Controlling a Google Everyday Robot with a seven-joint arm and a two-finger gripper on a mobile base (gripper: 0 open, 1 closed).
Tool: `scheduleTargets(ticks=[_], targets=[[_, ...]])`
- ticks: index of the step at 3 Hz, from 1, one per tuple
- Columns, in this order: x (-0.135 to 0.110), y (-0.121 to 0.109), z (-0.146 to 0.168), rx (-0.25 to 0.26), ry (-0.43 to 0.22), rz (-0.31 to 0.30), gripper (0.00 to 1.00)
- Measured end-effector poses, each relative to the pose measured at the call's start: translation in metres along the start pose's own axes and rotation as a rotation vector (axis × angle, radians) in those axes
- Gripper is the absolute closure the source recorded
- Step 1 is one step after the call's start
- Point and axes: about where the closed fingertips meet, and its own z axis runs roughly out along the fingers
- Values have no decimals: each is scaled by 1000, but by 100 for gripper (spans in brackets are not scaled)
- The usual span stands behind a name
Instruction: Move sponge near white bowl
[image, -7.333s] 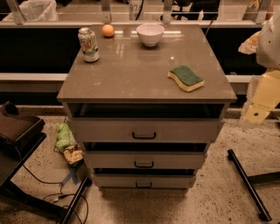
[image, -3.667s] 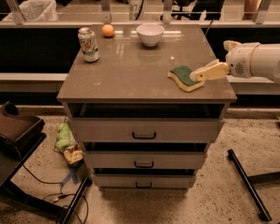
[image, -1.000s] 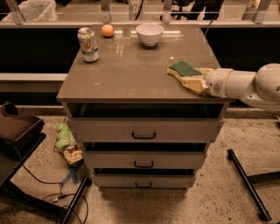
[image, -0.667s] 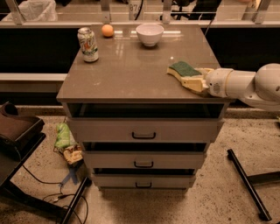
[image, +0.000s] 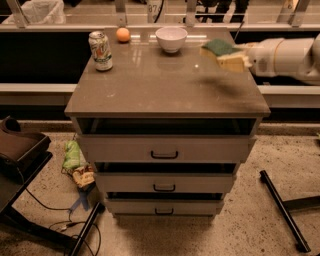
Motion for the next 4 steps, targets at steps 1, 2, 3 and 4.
scheduleTargets(ticks=[1,2,3,4], targets=[[-42,-28,-10,29,33,-25,100],[-71,-61,-18,87,69,-35,100],[-71,-61,-18,87,69,-35,100],[-70,-69,-3,114,89,-31,100]])
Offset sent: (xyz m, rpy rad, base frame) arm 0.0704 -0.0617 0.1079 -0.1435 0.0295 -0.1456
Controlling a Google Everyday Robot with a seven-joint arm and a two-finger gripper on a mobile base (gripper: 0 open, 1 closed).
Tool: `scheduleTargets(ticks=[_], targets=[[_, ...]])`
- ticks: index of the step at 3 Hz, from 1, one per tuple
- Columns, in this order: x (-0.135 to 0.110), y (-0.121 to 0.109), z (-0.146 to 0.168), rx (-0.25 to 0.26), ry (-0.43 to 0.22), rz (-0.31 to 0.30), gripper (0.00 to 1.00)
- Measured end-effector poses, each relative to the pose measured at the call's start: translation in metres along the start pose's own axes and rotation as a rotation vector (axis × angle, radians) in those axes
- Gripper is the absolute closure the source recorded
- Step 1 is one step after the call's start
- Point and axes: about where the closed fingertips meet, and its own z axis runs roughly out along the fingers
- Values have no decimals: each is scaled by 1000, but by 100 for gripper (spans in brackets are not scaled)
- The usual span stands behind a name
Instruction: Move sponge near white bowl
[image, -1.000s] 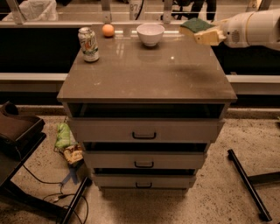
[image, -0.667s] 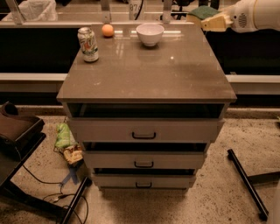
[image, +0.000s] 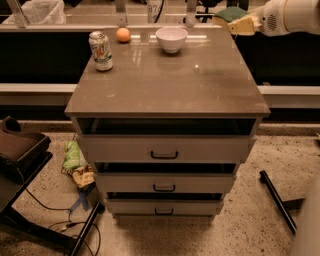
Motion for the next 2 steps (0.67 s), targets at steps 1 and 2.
scheduleTargets(ticks=[1,2], targets=[[3,-30,42,81,47,40,100],[12,-70,81,210,90,71,100]])
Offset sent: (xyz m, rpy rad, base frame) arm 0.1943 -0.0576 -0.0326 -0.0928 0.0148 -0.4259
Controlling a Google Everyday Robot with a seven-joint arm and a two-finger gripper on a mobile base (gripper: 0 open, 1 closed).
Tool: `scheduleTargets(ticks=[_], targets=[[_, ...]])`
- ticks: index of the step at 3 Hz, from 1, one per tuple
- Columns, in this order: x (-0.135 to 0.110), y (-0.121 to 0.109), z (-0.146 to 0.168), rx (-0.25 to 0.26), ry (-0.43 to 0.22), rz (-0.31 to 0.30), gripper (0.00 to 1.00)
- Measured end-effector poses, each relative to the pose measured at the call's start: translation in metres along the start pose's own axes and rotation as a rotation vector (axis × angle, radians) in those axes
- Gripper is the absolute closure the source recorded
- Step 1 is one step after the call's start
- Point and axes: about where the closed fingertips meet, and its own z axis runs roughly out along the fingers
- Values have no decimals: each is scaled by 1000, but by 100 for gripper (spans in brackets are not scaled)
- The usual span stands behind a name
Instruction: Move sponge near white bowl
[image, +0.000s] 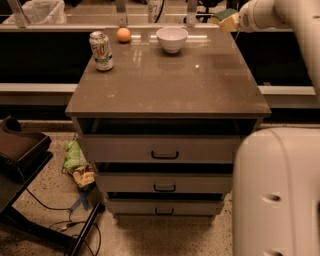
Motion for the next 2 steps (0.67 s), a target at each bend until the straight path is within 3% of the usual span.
scheduleTargets(ticks=[1,2], targets=[[14,-18,31,73,25,42,100],[39,-18,55,77,59,109,100]])
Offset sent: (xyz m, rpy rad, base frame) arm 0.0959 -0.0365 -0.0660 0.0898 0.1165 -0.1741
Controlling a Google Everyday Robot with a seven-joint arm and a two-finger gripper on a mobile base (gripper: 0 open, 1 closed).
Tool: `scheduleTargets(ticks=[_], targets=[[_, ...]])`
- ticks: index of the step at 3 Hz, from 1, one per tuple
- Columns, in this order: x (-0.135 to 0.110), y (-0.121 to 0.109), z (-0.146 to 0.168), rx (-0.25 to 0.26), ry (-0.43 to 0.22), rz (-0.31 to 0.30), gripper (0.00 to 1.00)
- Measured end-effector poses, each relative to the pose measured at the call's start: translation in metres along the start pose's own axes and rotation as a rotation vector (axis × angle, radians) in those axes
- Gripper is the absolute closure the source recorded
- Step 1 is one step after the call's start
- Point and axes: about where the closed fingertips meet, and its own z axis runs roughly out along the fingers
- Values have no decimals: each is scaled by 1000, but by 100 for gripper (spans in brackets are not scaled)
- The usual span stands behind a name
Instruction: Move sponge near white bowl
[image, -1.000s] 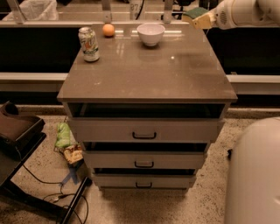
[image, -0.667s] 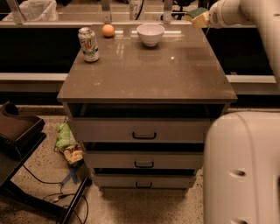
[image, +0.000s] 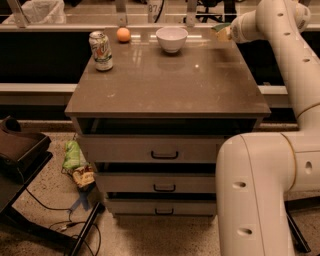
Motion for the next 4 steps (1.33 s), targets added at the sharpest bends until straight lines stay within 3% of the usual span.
scheduleTargets(ticks=[1,2,3,4], targets=[[28,11,20,-56,33,96,100],[50,36,38,-167,42,183,100],[53,43,43,-189,45,195,85],[55,45,46,-192,48,196,62]])
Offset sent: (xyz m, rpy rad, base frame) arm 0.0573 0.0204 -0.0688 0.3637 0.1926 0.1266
